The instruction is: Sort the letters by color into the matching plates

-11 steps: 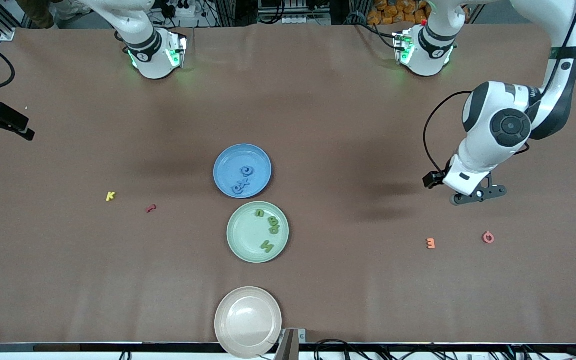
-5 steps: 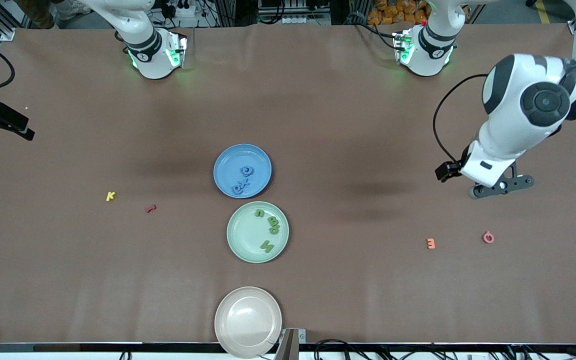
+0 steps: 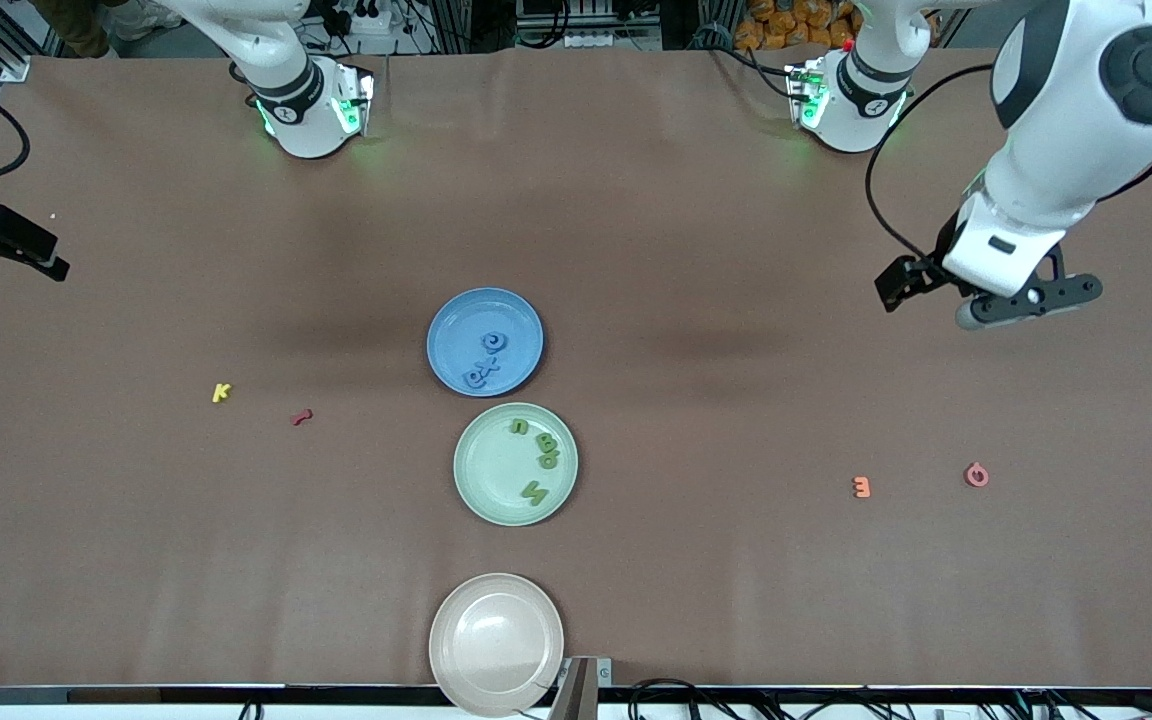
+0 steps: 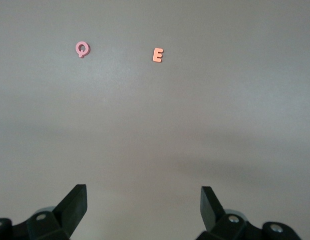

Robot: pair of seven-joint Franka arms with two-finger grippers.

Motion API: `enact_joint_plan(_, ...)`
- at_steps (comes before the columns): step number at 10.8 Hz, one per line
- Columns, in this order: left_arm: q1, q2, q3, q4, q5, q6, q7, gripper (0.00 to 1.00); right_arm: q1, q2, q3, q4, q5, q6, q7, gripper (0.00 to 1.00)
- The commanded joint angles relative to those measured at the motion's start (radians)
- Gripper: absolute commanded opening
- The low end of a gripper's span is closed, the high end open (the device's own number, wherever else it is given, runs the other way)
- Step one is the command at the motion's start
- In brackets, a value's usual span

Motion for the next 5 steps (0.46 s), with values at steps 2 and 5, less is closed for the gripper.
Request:
enact_joint_plan(2,0.026,-0.069,0.023,0.009,-0.036,-0.018,0.239,1.00,-0.013,-0.007,0.006,-0.005,0.016,-0.003,0.000,1.00)
enact_joint_plan(5,0.045,-0.056,0.023,0.095,-0.036,-0.013,0.255,1.00,-0.018,-0.007,0.006,-0.003,0.016,-0.003,-0.008,1.00)
